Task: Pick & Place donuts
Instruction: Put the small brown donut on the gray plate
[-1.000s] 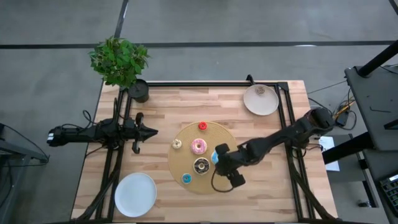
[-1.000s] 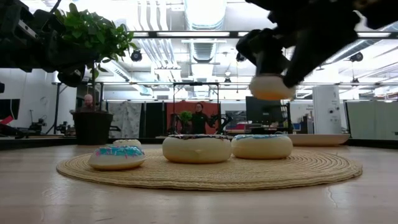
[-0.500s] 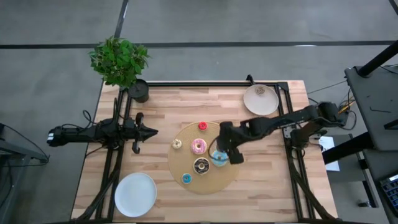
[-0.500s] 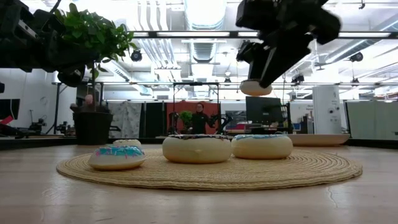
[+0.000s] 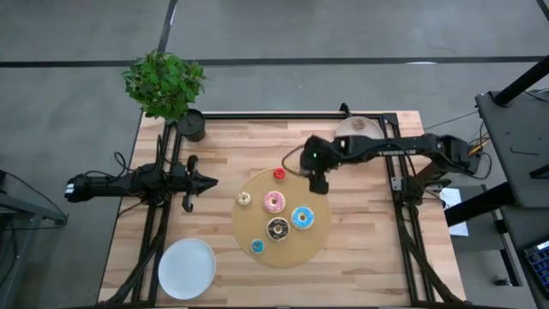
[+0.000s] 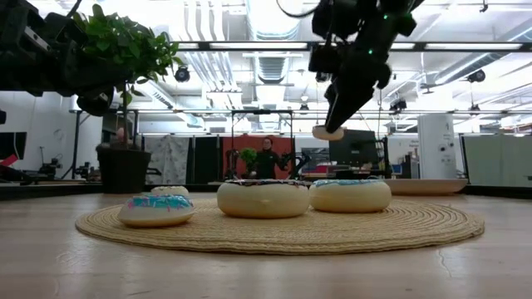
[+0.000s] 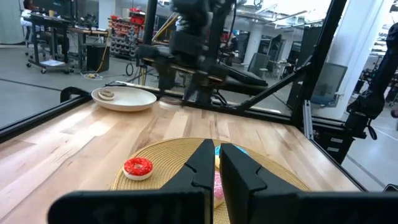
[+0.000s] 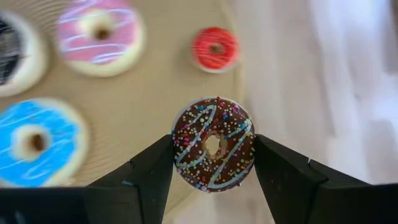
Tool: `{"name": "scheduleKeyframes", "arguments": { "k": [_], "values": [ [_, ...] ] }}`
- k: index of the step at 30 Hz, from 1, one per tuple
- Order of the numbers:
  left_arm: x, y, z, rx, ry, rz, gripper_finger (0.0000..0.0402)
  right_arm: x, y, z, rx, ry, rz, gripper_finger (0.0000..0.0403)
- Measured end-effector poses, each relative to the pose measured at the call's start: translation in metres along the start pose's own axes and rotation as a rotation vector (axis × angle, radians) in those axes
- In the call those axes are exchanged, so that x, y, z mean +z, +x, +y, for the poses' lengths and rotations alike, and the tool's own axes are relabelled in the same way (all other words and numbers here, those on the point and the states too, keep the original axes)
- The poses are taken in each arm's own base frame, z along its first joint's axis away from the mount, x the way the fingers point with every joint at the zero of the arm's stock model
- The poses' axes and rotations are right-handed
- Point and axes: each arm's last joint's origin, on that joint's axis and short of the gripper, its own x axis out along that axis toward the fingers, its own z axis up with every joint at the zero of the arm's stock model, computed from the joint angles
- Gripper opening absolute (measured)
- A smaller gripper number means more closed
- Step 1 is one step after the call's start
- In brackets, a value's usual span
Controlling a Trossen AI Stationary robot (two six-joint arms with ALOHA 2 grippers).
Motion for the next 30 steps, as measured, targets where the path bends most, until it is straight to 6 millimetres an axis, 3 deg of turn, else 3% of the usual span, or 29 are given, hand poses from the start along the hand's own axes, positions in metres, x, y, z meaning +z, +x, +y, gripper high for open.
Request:
{"name": "scheduleKeyframes", "arguments": {
  "k": [14,22,30],
  "values": [
    [0.0,0.0,0.0,0.0,0.0,0.0,0.0,-0.016,-0.005,-0.078,-0.127,0.284,0.009,0.0206],
    [0.0,0.0,0.0,0.0,0.0,-0.001,0.0,-0.028,-0.008,-0.107,-0.177,0.368,0.017,0.0206],
    [0.0,0.0,0.0,0.0,0.0,-0.001,0.0,-0.047,-0.007,-0.123,-0.2,0.442,0.067,0.0206]
  ]
}}
